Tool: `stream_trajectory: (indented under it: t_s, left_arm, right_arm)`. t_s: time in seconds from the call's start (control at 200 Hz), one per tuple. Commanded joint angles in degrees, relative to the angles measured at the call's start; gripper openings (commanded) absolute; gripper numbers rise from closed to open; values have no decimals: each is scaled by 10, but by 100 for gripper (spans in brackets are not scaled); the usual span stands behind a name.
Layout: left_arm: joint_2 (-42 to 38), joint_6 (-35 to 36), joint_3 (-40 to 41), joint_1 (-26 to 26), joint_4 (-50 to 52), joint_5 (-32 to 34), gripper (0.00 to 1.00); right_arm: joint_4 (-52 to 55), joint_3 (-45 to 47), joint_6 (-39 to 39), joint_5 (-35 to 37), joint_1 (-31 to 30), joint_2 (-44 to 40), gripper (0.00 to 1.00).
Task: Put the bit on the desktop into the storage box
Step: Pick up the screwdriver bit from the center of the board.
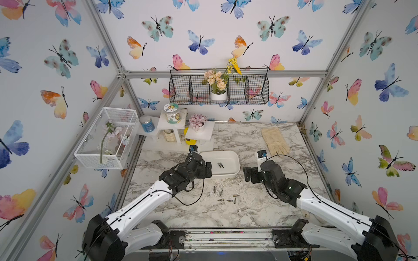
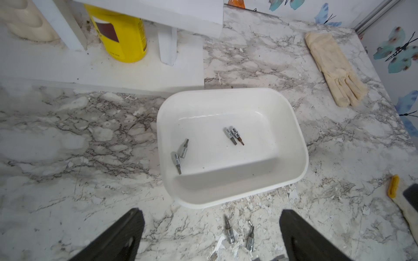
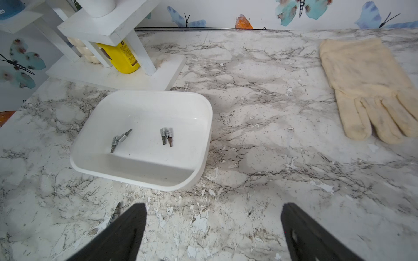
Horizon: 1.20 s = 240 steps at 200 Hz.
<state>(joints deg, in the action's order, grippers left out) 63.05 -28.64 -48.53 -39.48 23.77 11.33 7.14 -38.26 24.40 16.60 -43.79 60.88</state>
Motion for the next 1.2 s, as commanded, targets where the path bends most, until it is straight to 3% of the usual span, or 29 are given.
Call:
stream_trajectory:
  t_s: [0.0, 0.35, 0.641, 0.801, 1.196]
  left_arm:
    - [-43, -31, 37, -6, 59, 0, 99]
    - [-98, -113, 123, -59, 72, 23, 99]
    - [-7, -164, 112, -143, 30, 68, 99]
    - [53, -171, 98, -164, 0, 68, 99]
    - [177, -164, 50, -183, -23, 91, 86]
  right_arm:
    - [-21, -13, 12, -18, 3, 11, 98]
    - [-65, 34, 24, 4, 3, -5, 99]
    - [-61, 43, 37, 25, 3, -9, 98]
    - [-33, 44, 54, 16, 3, -21, 99]
    - [-51, 64, 66, -3, 3, -33, 98]
